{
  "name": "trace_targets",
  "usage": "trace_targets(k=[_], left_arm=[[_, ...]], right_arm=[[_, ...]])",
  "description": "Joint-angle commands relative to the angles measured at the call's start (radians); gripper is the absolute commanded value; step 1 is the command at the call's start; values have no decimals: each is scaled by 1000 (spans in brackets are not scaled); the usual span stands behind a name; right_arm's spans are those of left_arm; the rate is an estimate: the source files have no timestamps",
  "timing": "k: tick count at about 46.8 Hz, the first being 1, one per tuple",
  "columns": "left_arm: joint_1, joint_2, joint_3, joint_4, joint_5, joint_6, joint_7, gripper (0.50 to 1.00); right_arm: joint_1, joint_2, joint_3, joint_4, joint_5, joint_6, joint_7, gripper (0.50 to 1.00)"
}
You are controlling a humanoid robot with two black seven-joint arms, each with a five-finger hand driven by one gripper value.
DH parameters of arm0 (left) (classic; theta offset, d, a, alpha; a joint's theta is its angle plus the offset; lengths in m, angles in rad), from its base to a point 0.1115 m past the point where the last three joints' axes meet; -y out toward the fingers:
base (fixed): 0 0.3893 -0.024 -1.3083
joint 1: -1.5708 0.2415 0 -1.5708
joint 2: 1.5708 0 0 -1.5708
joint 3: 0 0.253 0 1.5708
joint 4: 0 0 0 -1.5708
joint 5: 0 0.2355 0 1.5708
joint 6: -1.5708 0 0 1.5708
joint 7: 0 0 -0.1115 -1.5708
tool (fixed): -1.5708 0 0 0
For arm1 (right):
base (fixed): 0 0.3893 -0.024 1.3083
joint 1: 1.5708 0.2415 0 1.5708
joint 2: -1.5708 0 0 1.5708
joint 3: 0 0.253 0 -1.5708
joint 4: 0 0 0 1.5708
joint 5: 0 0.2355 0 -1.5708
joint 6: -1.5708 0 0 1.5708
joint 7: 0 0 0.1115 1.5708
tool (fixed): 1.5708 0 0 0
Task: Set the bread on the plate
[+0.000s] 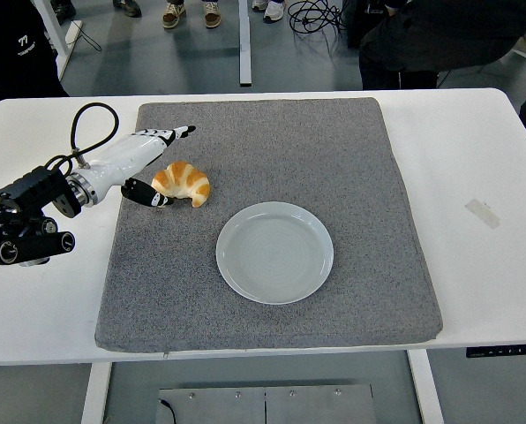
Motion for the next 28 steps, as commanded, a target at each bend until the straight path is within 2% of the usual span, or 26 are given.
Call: trace_targets(k=[1, 17, 28], left_arm=[[12, -20, 0, 33, 0, 0, -2, 975], [25, -62, 0, 50, 0, 0, -4, 975], [52, -100, -3, 123, 0, 0, -4, 975]], right_arm=[[0, 0, 0, 0, 0, 0, 0, 1000], [0, 0, 0, 0, 0, 0, 0, 1000], [0, 0, 0, 0, 0, 0, 0, 1000]])
